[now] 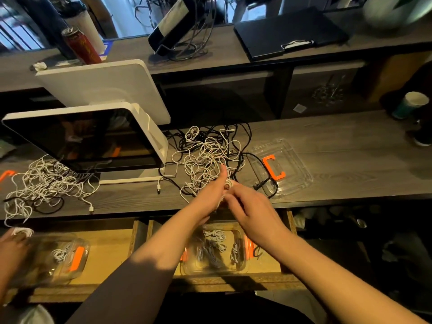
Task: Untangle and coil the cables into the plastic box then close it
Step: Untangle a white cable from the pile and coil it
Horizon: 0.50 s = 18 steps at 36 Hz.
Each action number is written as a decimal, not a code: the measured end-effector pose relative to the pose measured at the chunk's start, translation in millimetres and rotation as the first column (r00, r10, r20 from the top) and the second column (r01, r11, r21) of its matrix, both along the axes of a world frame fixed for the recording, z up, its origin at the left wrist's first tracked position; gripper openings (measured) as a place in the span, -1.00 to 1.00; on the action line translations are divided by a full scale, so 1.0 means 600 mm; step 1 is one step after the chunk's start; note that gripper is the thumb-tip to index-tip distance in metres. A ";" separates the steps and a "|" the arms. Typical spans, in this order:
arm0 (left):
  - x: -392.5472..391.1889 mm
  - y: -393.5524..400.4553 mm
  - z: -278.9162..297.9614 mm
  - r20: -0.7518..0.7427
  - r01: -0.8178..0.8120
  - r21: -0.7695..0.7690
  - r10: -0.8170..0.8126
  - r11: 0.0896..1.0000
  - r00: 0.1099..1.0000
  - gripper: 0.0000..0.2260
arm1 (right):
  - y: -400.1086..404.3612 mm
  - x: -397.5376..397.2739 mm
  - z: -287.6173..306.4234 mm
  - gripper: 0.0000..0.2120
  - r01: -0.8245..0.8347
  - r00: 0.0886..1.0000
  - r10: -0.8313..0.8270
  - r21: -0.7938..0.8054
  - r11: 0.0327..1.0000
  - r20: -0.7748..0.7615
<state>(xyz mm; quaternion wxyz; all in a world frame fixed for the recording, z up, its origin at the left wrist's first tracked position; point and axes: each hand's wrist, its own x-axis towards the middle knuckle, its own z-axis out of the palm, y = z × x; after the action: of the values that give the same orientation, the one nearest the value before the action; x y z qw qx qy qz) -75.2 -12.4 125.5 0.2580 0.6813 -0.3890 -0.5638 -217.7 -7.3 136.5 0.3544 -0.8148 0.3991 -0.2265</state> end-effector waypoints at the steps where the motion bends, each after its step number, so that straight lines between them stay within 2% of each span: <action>1: -0.004 0.007 0.005 -0.051 -0.006 0.046 0.009 0.999 0.999 -0.34 | -0.007 -0.004 -0.001 -0.88 0.011 1.000 -0.011 -0.024 1.000 0.009; 5: -0.014 0.024 0.016 -0.329 -0.016 0.139 0.061 0.990 0.942 -0.36 | -0.031 -0.019 -0.003 -0.86 0.022 1.000 -0.020 -0.076 0.997 0.023; 7: -0.013 0.032 0.019 -0.408 0.047 0.160 0.022 0.986 0.913 -0.31 | -0.041 -0.025 0.003 -0.85 0.030 0.999 -0.026 -0.089 0.996 0.042; 10: -0.010 0.040 0.020 -0.525 0.159 0.150 -0.058 0.976 0.849 -0.29 | -0.055 -0.035 0.008 -0.73 0.047 0.999 -0.045 -0.078 0.996 0.019; 13: -0.007 0.051 0.020 -0.539 0.243 0.140 -0.132 0.960 0.832 -0.34 | -0.064 -0.042 0.006 -0.69 0.020 1.000 -0.020 -0.062 0.998 0.003; 16: -0.002 0.064 0.018 -0.452 0.320 0.116 -0.237 0.940 0.860 -0.48 | -0.063 -0.043 0.001 -0.71 -0.035 0.999 0.035 -0.020 0.999 -0.006; 18: 0.000 0.071 0.014 -0.422 0.312 0.112 -0.239 0.944 0.874 -0.53 | -0.060 -0.043 -0.002 -0.75 -0.051 0.998 0.051 0.002 0.999 -0.020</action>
<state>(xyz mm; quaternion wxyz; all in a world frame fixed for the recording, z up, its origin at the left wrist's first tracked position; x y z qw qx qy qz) -75.2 30.4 134.1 0.1882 0.5080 -0.3693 -0.7551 -243.7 -43.3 135.1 0.3566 -0.8267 0.3817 -0.2091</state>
